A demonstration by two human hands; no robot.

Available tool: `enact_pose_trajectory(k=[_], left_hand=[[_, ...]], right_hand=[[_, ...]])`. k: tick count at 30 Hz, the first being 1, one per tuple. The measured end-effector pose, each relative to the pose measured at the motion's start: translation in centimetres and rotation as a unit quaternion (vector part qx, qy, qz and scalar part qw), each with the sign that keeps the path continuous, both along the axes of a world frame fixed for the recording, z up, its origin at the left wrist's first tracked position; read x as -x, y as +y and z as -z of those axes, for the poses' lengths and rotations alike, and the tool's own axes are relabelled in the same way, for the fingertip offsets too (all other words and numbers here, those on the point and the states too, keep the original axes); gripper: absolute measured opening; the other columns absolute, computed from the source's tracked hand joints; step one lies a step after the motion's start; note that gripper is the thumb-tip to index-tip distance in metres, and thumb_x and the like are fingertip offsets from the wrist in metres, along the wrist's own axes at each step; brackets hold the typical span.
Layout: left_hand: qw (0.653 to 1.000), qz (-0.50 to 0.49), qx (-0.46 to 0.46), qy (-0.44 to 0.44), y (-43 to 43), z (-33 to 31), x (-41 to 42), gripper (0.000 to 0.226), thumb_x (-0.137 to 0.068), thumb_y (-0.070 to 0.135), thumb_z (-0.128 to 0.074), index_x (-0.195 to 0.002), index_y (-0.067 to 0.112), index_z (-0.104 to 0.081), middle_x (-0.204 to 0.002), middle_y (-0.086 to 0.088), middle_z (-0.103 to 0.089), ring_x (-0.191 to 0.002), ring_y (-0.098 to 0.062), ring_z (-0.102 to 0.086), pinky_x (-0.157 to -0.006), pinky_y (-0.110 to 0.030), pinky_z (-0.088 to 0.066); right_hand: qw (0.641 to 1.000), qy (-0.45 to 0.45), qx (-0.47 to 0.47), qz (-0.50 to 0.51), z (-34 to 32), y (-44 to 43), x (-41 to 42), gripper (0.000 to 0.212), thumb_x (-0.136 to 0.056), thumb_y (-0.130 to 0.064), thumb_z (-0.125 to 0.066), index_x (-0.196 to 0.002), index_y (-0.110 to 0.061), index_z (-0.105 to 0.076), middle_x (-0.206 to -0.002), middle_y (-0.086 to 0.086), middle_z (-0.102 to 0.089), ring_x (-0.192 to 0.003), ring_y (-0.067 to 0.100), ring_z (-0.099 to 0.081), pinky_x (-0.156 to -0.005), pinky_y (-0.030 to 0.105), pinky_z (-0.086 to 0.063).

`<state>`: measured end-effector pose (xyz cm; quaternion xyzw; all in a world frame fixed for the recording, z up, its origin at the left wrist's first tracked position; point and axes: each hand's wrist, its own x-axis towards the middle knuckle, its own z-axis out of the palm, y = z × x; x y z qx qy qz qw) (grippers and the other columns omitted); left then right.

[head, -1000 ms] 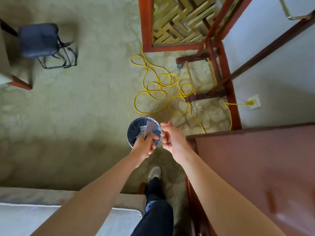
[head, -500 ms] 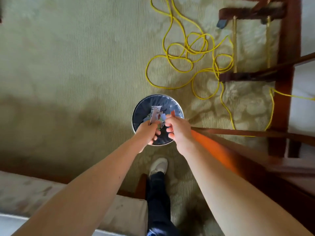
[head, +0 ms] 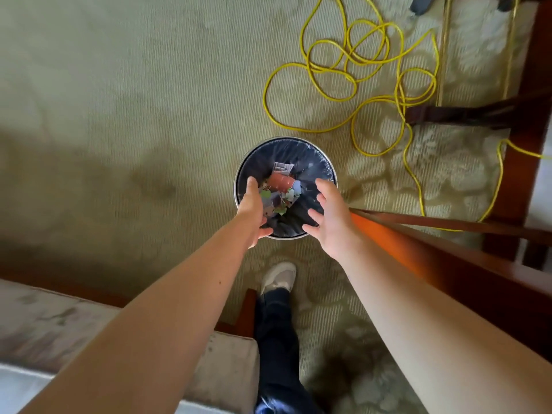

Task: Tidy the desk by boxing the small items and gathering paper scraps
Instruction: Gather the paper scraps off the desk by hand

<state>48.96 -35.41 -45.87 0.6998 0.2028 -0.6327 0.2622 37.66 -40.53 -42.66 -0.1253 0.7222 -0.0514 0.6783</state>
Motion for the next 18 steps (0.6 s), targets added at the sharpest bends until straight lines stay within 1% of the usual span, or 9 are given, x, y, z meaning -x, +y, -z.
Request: enact_pose_trajectory(k=[3,5,7,9,11,13,14,16,18], left_hand=[[0.999,-0.003,0.027,-0.023,0.4,-2.8,0.6,0.054,-0.100,0.054,-0.027,-0.141,0.024,-0.043,-0.138,-0.004,-0.053,-0.121,-0.026,-0.056,-0.092,-0.042,-0.052],[0.998,0.000,0.040,-0.040,0.6,-5.2,1.2,0.045,-0.102,0.047,-0.032,-0.132,0.021,-0.053,-0.122,-0.004,-0.063,-0.104,-0.020,-0.063,-0.083,-0.037,-0.055],[0.997,0.005,0.059,-0.054,0.9,-8.3,2.0,0.034,-0.102,0.036,-0.039,-0.120,0.017,-0.062,-0.107,-0.005,-0.068,-0.087,-0.017,-0.065,-0.075,-0.033,-0.056],[0.995,0.023,0.079,-0.062,1.3,-11.9,3.0,0.023,-0.099,0.026,-0.046,-0.107,0.018,-0.066,-0.103,-0.006,-0.069,-0.078,-0.015,-0.065,-0.067,-0.028,-0.056],[0.992,0.036,0.107,-0.063,1.9,-15.5,4.0,0.018,-0.096,0.021,-0.049,-0.098,0.018,-0.067,-0.098,-0.006,-0.069,-0.074,-0.015,-0.065,-0.067,-0.028,-0.057],[0.988,0.047,0.139,-0.055,2.5,-19.1,5.2,0.017,-0.095,0.021,-0.052,-0.097,0.015,-0.068,-0.089,-0.007,-0.068,-0.073,-0.016,-0.064,-0.072,-0.031,-0.057],[0.985,0.053,0.155,-0.051,2.8,-20.8,5.8,0.016,-0.095,0.020,-0.053,-0.097,0.014,-0.068,-0.085,-0.006,-0.067,-0.072,-0.017,-0.064,-0.072,-0.031,-0.056],[0.980,0.059,0.187,-0.044,3.7,-24.3,7.0,0.014,-0.093,0.018,-0.054,-0.092,0.014,-0.067,-0.079,-0.005,-0.065,-0.069,-0.017,-0.062,-0.068,-0.029,-0.053],[0.975,0.060,0.210,-0.041,4.7,-27.6,8.2,0.012,-0.091,0.016,-0.055,-0.091,0.013,-0.067,-0.073,-0.005,-0.064,-0.062,-0.016,-0.058,-0.063,-0.028,-0.049]], right_hand=[[0.999,0.004,0.034,0.014,-2.7,0.7,0.6,0.029,-0.096,-0.032,-0.052,-0.125,-0.024,-0.052,-0.137,-0.001,-0.050,-0.114,0.018,-0.054,-0.098,0.042,-0.047],[0.998,0.016,0.056,-0.026,-5.4,1.4,1.0,0.032,-0.096,-0.024,-0.053,-0.128,-0.019,-0.053,-0.131,0.006,-0.056,-0.112,0.021,-0.057,-0.099,0.042,-0.047],[0.993,0.028,0.082,-0.080,-8.7,2.3,1.3,0.043,-0.095,-0.020,-0.056,-0.137,-0.014,-0.049,-0.126,0.013,-0.058,-0.114,0.025,-0.058,-0.101,0.044,-0.046],[0.990,0.029,0.105,-0.091,-12.3,3.3,1.8,0.049,-0.093,-0.019,-0.058,-0.140,-0.014,-0.046,-0.127,0.009,-0.058,-0.114,0.022,-0.057,-0.097,0.041,-0.048],[0.985,0.029,0.146,-0.091,-16.1,4.4,2.5,0.043,-0.093,-0.017,-0.057,-0.136,-0.013,-0.050,-0.119,0.005,-0.061,-0.101,0.016,-0.060,-0.089,0.039,-0.051],[0.977,0.038,0.193,-0.080,-19.8,5.7,3.4,0.036,-0.093,-0.016,-0.057,-0.128,-0.010,-0.057,-0.102,0.000,-0.064,-0.086,0.008,-0.060,-0.081,0.033,-0.052],[0.974,0.042,0.213,-0.067,-21.5,6.4,3.9,0.033,-0.092,-0.016,-0.058,-0.124,-0.009,-0.059,-0.096,-0.003,-0.064,-0.083,0.005,-0.059,-0.079,0.029,-0.050],[0.969,0.039,0.242,-0.044,-25.1,8.0,4.9,0.029,-0.091,-0.015,-0.060,-0.120,-0.010,-0.060,-0.092,-0.007,-0.062,-0.083,0.003,-0.059,-0.079,0.025,-0.048],[0.963,0.032,0.267,-0.024,-28.7,9.5,6.2,0.028,-0.091,-0.015,-0.060,-0.119,-0.014,-0.060,-0.094,-0.009,-0.061,-0.090,0.007,-0.061,-0.084,0.028,-0.049]])
